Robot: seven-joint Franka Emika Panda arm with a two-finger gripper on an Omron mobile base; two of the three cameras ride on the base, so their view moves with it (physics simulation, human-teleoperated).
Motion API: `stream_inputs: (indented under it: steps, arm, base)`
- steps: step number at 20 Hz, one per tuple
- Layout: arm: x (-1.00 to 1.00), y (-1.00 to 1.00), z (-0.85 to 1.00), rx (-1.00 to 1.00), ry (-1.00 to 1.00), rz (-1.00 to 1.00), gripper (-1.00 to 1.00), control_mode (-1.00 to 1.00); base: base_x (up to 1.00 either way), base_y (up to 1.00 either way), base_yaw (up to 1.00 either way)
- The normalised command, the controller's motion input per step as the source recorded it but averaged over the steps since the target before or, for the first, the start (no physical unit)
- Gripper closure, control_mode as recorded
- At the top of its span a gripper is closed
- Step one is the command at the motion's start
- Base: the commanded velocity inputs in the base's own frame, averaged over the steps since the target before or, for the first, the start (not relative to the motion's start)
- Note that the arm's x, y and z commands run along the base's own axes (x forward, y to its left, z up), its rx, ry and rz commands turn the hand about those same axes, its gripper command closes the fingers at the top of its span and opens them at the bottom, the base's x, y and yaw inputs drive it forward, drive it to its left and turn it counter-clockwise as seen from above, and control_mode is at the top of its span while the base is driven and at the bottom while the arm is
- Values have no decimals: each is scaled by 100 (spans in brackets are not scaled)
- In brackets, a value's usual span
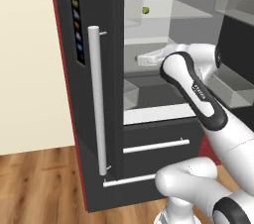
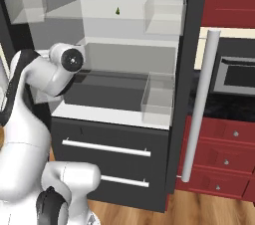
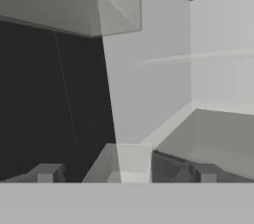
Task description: There is a bowl on the dining counter. Grab a lemon wedge from the fridge and place it in the bowl. Then get the liquor bottle and glass cup from the cabinet and place them next to the bowl.
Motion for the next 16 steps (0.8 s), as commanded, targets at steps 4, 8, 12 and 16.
stream_inputs:
  steps: [4,8,12,16]
  arm:
    - [63,68,-13,1,0,15,-100,-100]
    - [53,67,-3,1,0,14,-100,-100]
    - [19,67,0,1,0,14,-100,-100]
    - [-29,89,0,0,-3,13,-100,-100]
  base:
    - [0,0,0]
    - [0,0,0]
    - [0,0,0]
    - [0,0,0]
